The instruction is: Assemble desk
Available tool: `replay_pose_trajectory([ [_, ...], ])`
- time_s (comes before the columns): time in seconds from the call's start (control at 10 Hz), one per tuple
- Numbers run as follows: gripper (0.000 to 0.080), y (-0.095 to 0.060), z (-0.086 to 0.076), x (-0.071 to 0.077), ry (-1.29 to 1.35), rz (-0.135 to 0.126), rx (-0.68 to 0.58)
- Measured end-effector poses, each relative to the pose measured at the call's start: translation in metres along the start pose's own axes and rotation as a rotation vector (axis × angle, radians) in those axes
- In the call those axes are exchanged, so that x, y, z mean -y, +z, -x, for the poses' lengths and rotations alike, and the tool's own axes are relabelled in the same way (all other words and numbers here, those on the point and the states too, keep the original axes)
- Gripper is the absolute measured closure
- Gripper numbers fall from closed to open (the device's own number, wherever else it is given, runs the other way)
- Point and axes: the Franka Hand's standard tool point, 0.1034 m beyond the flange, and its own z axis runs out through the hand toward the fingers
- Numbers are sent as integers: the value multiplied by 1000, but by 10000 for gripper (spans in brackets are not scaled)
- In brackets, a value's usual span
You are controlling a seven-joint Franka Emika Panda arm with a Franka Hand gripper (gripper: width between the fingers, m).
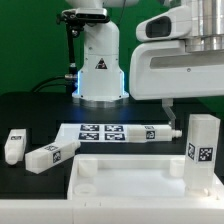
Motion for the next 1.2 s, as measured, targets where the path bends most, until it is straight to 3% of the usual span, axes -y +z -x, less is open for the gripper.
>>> replay_pose_trajectory([
  [0.1,150,0,0,0,30,0,-1],
  [0.2,250,0,0,0,46,1,-1],
  [0.3,250,0,0,0,103,-2,-1],
  [0.4,436,0,-1,0,181,0,-1],
  [0.5,512,0,-1,-2,264,2,-1],
  [0.9,512,1,1,-3,939,23,-14],
  [1.1,512,1,1,-7,1351,-11,15],
  [1.2,512,1,1,-6,1397,-7,22],
])
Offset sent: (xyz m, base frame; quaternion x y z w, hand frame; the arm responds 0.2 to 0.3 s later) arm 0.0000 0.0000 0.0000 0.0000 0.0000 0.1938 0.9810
